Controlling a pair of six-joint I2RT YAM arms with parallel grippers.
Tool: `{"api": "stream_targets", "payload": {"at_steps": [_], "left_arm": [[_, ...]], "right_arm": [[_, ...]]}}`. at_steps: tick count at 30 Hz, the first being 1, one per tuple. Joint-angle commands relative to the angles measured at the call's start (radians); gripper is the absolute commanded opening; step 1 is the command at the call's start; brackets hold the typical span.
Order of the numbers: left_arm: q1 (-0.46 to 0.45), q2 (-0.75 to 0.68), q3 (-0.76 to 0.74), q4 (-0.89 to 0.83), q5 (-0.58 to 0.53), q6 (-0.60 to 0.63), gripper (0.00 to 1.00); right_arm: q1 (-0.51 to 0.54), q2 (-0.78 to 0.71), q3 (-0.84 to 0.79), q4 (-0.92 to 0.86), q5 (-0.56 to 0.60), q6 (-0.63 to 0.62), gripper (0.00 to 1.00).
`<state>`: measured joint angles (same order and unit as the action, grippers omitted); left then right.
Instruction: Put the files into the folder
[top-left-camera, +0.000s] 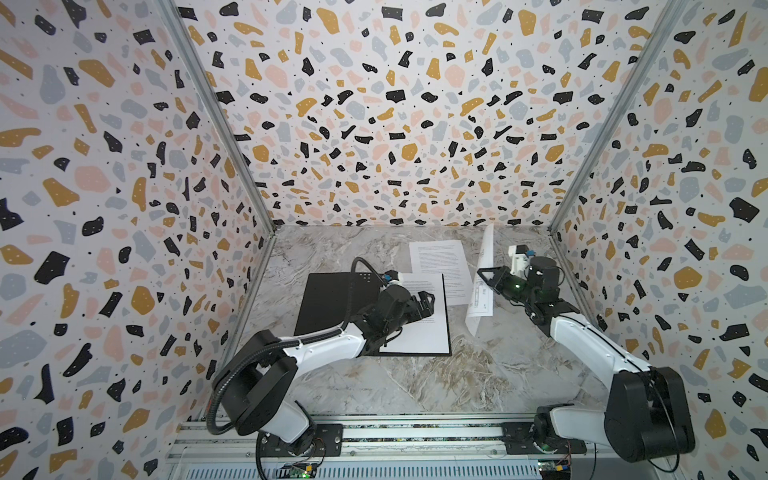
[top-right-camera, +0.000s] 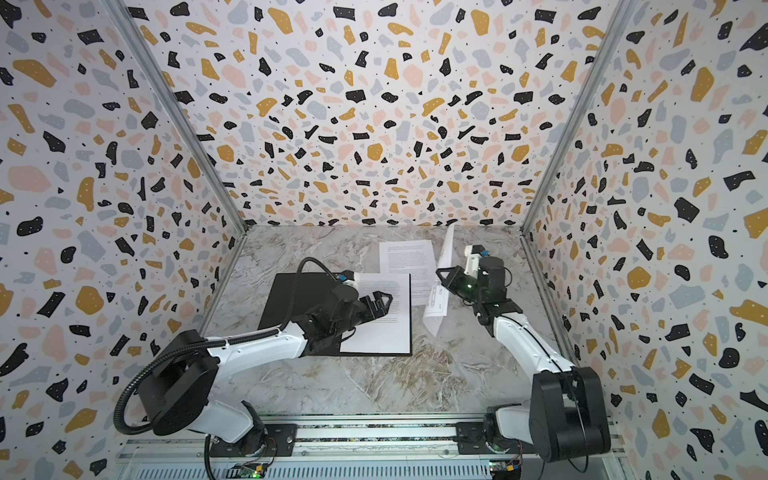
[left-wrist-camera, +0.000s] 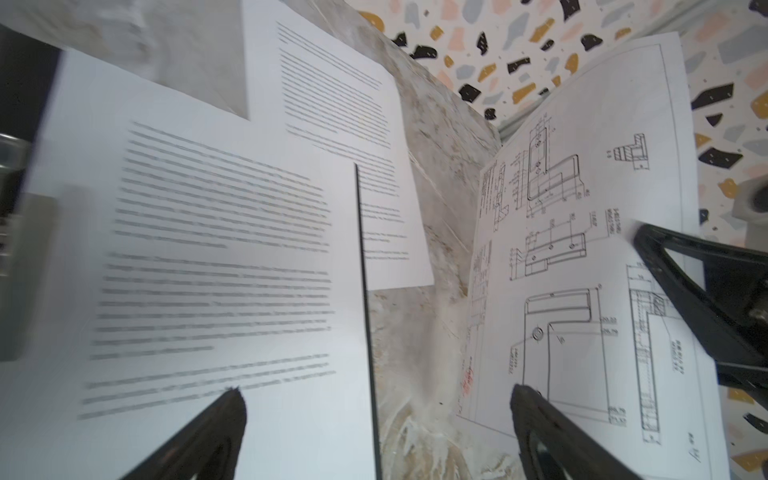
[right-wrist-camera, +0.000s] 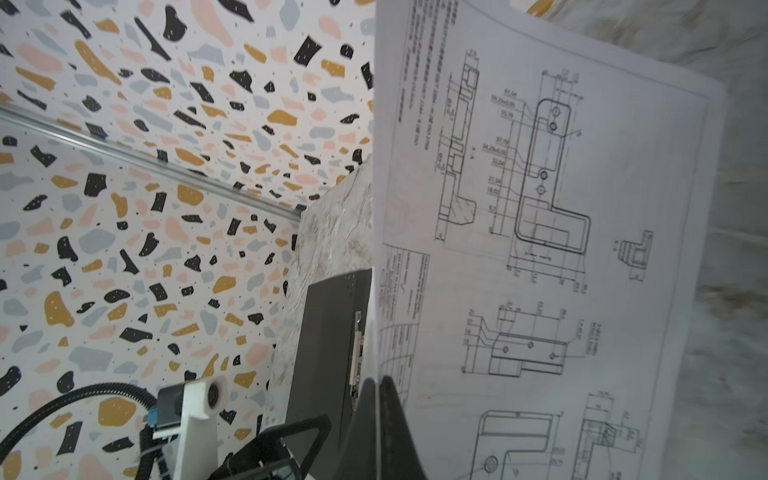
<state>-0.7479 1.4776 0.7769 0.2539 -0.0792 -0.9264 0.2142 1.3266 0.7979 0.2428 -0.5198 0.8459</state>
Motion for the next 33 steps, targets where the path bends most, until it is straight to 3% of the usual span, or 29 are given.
{"api": "stream_targets", "payload": {"at_steps": [1,6,11,20,33], "left_arm": [[0.09,-0.075,-0.07,0.004,0.003,0.035,1.0],[0.212,-0.155,-0.133,-0.068,-0.011,0.102,1.0],[0.327,-0.186,-0.188,-0.088,0.031,0.127,1.0],[0.405,-0.152,-0.243,-0.059,0.069,0.146,1.0],[0.418,-0.117,-0.271,0.005,0.149,0.133,1.0]], "right_arm": [[0.103,0.063,0.095,0.001,0.036,-0.005,0.0],[0.234,0.207,0.277,0.013,-0.039,0.022,0.0],[0.242,0.217,0.361,0.012,-0.059,0.035,0.0],[0.158,0.198,0.057,0.167,-0.044,0.077,0.0],[0.174,0.276,-0.122,0.289,0.025,0.085,0.0]]}}
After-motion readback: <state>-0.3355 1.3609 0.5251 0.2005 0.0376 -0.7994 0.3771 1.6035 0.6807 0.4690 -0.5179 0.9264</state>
